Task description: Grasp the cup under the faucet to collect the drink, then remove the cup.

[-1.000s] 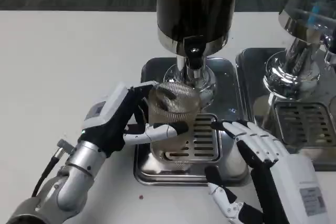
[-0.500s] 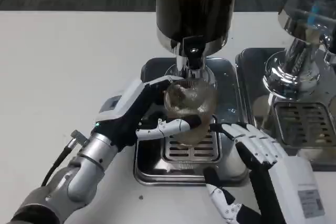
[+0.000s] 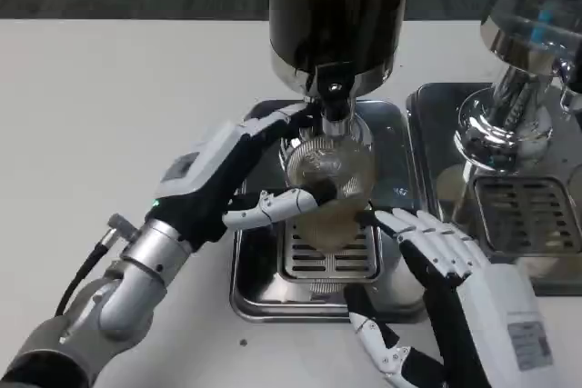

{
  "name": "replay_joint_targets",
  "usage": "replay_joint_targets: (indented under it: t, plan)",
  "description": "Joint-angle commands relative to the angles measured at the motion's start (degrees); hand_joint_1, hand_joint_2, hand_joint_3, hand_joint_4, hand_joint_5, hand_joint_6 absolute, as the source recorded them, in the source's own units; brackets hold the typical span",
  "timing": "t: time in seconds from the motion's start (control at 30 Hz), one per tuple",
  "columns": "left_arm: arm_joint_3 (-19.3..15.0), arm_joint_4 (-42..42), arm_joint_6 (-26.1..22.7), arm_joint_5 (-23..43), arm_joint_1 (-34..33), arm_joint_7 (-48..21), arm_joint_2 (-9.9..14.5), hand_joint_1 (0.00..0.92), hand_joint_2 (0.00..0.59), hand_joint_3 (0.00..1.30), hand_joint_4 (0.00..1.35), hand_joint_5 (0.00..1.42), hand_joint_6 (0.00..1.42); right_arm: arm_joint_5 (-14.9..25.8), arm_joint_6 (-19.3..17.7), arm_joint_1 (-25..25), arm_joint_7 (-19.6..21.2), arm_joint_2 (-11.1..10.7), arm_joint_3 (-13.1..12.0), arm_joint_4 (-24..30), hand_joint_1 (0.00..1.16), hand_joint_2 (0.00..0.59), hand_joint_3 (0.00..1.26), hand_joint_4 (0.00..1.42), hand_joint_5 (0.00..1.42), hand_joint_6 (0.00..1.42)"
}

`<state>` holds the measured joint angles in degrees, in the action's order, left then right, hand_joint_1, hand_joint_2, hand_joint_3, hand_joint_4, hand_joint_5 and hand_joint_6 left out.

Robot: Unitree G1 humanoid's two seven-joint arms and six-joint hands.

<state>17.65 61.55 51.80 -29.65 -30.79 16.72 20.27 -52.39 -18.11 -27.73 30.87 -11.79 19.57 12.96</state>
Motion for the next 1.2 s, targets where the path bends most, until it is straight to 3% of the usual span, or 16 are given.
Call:
replay_joint_targets:
  t: [0.03, 0.17, 0.3, 0.47, 0.6, 0.77, 0.87, 1.2]
  plan:
    - [-2.1, -3.0, 1.8, 2.5, 2.4, -1.6, 2.4, 0.079, 0.066, 0.18, 0.15, 0.22, 0.12, 0.5, -0.3, 0.9, 0.8, -0.1, 0.1, -1.6, 0.44, 0.420, 0.31, 0.25, 0.21, 0.22]
    - [-4.4, -6.5, 2.7, 5.4, 5.1, -3.4, 4.2, 0.072, 0.065, 0.18, 0.14, 0.21, 0.11, 1.1, -0.7, 2.1, 0.9, -0.2, 0.1, -2.5, 0.44, 0.420, 0.32, 0.25, 0.21, 0.23]
    - [-7.7, -10.9, 4.2, 10.6, 9.0, -6.9, 6.4, 0.005, 0.092, 0.18, 0.17, 0.23, 0.18, 1.7, -0.8, 2.9, 1.0, -0.2, -0.1, -3.1, 0.44, 0.420, 0.31, 0.24, 0.22, 0.23]
    - [-12.3, -18.5, 5.4, 23.6, 13.4, -17.9, 9.8, 0.000, 0.121, 0.23, 0.23, 0.28, 0.24, 2.5, -1.0, 3.5, 1.2, -0.3, -0.3, -3.9, 0.44, 0.420, 0.30, 0.24, 0.22, 0.23]
    - [-15.3, -26.3, 3.4, 38.7, 15.1, -31.2, 12.9, 0.000, 0.116, 0.27, 0.27, 0.31, 0.25, 3.4, -1.3, 4.3, 1.2, -0.3, -0.6, -4.8, 0.44, 0.420, 0.30, 0.24, 0.22, 0.23]
    - [-19.1, -35.5, -6.3, 55.8, 14.4, -47.8, 14.3, 0.000, 0.111, 0.33, 0.33, 0.37, 0.29, 4.5, -1.7, 5.5, 0.8, -0.6, -0.9, -6.0, 0.44, 0.420, 0.30, 0.24, 0.22, 0.23]
    - [-21.0, -39.1, -13.9, 61.7, 13.1, -55.7, 14.6, 0.000, 0.111, 0.33, 0.32, 0.37, 0.29, 4.9, -2.0, 6.3, 0.9, -0.8, -1.0, -6.8, 0.44, 0.420, 0.30, 0.24, 0.22, 0.23]
    - [-24.8, -40.7, -37.1, 69.0, 6.2, -73.3, 13.5, 0.000, 0.099, 0.28, 0.25, 0.30, 0.24, 5.7, -2.4, 7.6, 1.2, -0.3, -1.2, -9.1, 0.44, 0.420, 0.30, 0.24, 0.22, 0.22]
